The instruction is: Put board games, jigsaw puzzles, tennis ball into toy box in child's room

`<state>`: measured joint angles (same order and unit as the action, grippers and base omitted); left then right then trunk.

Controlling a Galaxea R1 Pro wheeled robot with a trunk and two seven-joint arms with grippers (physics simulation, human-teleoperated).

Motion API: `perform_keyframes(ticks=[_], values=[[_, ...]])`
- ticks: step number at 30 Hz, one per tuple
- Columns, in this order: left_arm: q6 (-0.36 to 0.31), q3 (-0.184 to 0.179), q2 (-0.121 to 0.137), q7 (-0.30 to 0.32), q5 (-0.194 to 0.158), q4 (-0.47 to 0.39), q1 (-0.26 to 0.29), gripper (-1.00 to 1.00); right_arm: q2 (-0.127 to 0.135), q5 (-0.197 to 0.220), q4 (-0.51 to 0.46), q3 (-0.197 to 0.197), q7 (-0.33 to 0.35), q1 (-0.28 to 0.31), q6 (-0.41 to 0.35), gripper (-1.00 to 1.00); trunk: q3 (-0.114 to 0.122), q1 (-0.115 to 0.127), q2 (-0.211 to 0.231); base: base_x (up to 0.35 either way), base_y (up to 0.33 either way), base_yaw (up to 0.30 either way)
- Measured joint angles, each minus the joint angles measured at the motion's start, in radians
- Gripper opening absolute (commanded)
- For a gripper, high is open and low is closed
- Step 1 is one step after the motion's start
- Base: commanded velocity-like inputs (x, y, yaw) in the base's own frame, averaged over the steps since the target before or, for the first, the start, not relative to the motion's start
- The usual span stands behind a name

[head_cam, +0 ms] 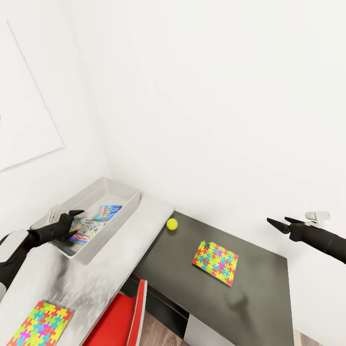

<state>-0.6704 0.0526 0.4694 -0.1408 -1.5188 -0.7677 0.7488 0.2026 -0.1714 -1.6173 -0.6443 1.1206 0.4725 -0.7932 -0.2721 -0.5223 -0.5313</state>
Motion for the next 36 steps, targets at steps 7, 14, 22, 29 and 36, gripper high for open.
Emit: perform_keyframes(ticks=[7, 14, 22, 29, 36], values=[[-0.032, 0.000, 0.004, -0.044, -0.040, -0.374, -0.054, 1.00, -0.001, 0.000, 0.000, 0.000, -0.001, -0.001, 0.000, 1.00, 0.000, 0.000, 0.000, 0.000, 0.000, 0.000], [-0.040, -0.014, -0.017, -0.234, -0.181, -0.704, -0.073, 1.00, -0.002, 0.000, 0.001, 0.001, 0.000, -0.001, 0.002, 1.00, 0.000, 0.000, 0.000, 0.000, 0.000, 0.000], [-0.043, -0.015, -0.041, -0.264, -0.228, -0.781, -0.082, 1.00, -0.001, 0.000, 0.001, 0.002, -0.001, 0.003, -0.005, 1.00, 0.000, 0.000, 0.000, -0.105, 0.000, 0.000], [-0.044, -0.017, -0.044, -0.267, -0.257, -0.790, -0.084, 1.00, -0.002, 0.000, 0.001, 0.005, -0.002, 0.001, -0.007, 1.00, 0.000, 0.000, 0.000, -0.229, 0.016, 0.000], [-0.045, -0.016, -0.045, -0.264, -0.262, -0.823, -0.085, 1.00, -0.006, -0.001, 0.001, 0.011, -0.005, 0.002, -0.011, 1.00, 0.000, 0.000, 0.000, -0.041, 0.006, 0.000]])
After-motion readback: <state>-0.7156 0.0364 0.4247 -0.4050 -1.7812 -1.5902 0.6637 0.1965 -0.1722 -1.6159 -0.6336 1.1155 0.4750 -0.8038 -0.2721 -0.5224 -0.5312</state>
